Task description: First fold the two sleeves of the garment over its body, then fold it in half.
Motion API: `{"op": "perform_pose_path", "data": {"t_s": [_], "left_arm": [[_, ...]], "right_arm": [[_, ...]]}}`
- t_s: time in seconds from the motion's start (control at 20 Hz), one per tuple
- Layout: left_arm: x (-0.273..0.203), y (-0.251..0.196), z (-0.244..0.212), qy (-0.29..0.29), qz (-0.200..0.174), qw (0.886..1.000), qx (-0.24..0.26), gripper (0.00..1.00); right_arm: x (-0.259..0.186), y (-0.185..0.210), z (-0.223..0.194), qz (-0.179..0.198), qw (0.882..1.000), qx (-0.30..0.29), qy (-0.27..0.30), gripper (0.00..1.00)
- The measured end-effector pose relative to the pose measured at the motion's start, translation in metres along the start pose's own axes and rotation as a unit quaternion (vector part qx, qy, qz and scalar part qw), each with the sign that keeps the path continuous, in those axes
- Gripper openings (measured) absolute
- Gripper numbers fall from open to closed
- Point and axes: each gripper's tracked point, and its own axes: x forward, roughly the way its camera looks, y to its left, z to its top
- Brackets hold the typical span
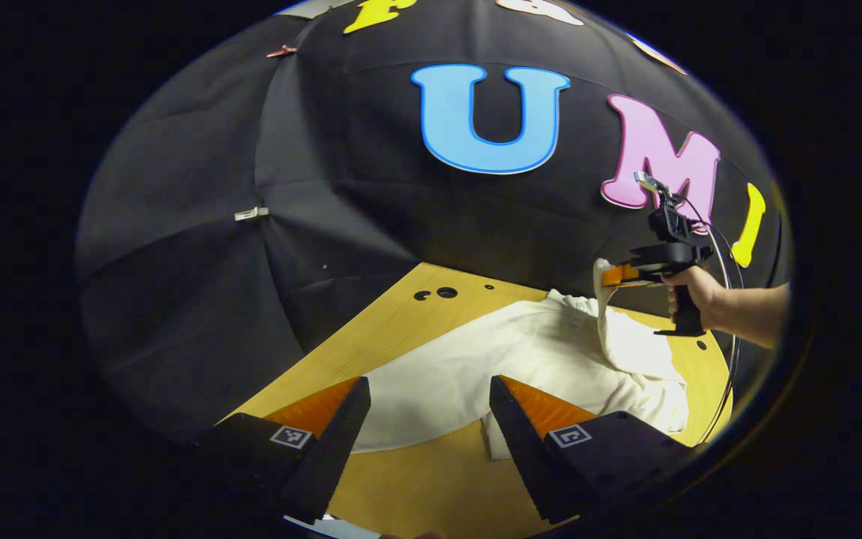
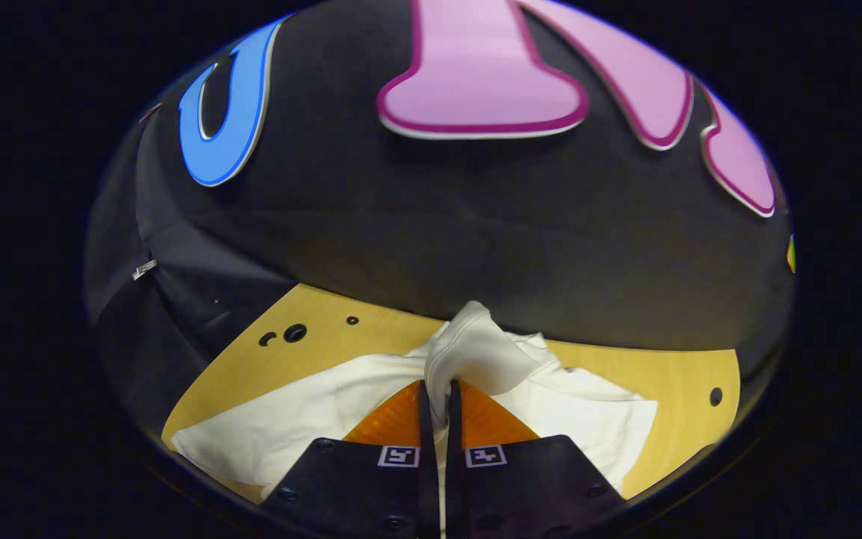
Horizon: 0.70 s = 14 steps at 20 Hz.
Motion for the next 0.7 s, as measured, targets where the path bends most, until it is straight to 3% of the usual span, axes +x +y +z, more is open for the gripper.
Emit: {"op": "perform_pose_path", "data": {"t_s": [0.3,0.5,0.55,0.6,0.7], "left_arm": [[0.016,0.034,-0.011,0.010,0.036,0.999,-0.034,0.98],[0.027,0.055,-0.028,0.020,0.059,0.997,-0.045,0.99],[0.030,0.060,-0.033,0.023,0.068,0.996,-0.046,0.99],[0.034,0.065,-0.039,0.027,0.076,0.995,-0.049,0.99],[0.043,0.075,-0.052,0.035,0.094,0.993,-0.064,0.99]], "right_arm": [[0.061,0.062,-0.037,0.012,0.999,-0.001,0.030,0.08],[0.088,0.087,-0.047,0.029,0.999,0.026,0.030,0.21],[0.088,0.092,-0.045,0.037,0.998,0.033,0.025,0.16],[0.088,0.100,-0.042,0.045,0.998,0.038,0.022,0.49],[0.083,0.102,-0.039,0.047,0.998,0.035,0.015,0.83]]}}
